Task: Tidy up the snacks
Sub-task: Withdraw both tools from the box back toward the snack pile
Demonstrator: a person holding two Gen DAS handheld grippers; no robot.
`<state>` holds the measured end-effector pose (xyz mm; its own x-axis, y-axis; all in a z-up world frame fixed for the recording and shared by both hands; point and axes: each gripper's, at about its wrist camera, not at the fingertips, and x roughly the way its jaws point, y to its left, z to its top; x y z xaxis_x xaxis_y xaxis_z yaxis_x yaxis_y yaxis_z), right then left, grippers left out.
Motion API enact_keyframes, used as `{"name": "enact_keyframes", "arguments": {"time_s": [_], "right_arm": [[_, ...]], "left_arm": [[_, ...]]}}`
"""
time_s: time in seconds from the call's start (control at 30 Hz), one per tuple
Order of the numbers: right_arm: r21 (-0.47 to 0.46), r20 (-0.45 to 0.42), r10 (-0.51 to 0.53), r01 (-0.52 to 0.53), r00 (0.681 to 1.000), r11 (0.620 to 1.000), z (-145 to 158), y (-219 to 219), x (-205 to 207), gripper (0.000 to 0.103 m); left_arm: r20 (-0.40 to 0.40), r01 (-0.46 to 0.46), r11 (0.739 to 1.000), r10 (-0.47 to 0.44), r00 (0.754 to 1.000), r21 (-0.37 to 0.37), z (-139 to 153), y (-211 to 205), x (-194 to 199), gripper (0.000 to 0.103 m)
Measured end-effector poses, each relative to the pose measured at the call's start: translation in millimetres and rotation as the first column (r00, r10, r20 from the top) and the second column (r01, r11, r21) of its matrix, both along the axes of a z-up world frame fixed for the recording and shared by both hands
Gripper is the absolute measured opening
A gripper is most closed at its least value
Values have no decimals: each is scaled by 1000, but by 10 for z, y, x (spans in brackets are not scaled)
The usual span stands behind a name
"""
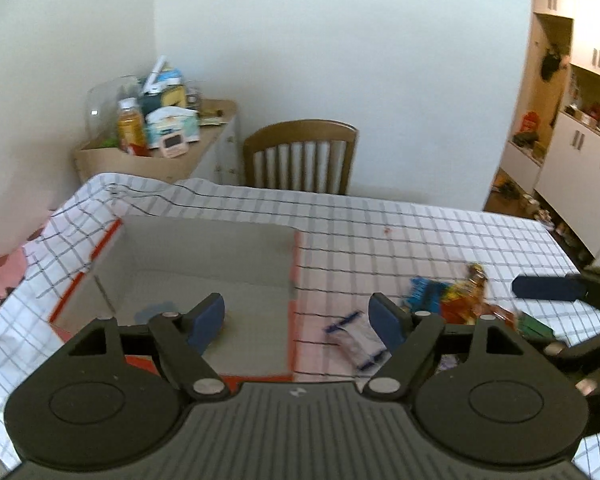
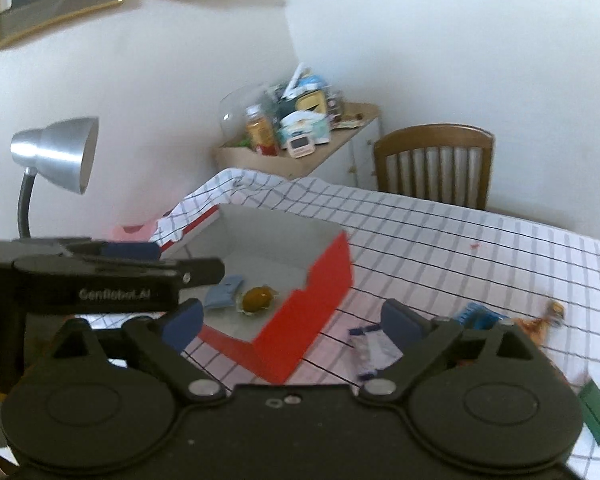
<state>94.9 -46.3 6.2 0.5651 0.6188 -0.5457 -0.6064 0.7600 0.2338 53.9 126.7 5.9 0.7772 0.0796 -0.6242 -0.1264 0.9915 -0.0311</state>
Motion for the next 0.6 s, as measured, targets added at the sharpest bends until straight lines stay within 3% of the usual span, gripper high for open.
{"name": "enact_keyframes", "arguments": {"time_s": [0.33,0.6], "right_arm": [[16,-11,-139,139,990,990,-174,-850,-150,103],[-26,-41,-249,248,968,968,-431,-1479,-104,103]], "left_arm": [[-34,86,993,-89,995,-83,-322,-641,7,81],[-66,165,982,-171,983,-94,-553,-1106,115,81]]}}
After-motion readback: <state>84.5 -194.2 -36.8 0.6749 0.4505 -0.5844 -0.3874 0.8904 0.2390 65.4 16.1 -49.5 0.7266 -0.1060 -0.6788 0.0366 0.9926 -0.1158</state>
